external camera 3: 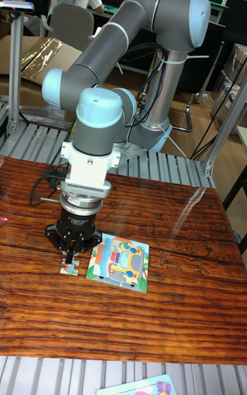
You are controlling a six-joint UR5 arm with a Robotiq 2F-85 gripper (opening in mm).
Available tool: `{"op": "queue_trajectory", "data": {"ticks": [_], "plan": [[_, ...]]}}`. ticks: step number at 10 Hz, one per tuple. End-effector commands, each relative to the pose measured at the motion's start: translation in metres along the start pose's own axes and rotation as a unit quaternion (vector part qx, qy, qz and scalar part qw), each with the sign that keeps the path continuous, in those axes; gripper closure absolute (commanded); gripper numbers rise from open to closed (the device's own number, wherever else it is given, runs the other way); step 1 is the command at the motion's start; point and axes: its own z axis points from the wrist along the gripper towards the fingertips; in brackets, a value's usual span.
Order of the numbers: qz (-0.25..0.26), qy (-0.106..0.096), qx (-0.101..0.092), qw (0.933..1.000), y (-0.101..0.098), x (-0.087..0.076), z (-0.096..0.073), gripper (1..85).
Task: Assemble one piece of a puzzle
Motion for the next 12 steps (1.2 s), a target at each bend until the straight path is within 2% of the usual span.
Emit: {"op": "queue_trajectory", "data": {"ticks": [1,2,5,8,10,11,12], "plan": [[0.009,-0.015,-0.022,0.9996,0.003,-0.014,-0.004,14.3],[0.004,-0.016,-0.029,0.9995,0.007,-0.015,-0.004,11.0],[-0.009,-0.018,-0.028,0.9994,0.007,-0.016,-0.004,2.3],[-0.007,-0.014,-0.021,0.9997,0.004,-0.016,-0.003,5.7],[0.007,-0.009,0.0,0.9999,-0.009,-0.016,0.002,24.3],[0.014,-0.001,-0.001,0.9999,-0.012,-0.014,0.005,37.7],[0.015,0.013,-0.001,0.9998,-0.012,-0.008,0.006,44.7]]}}
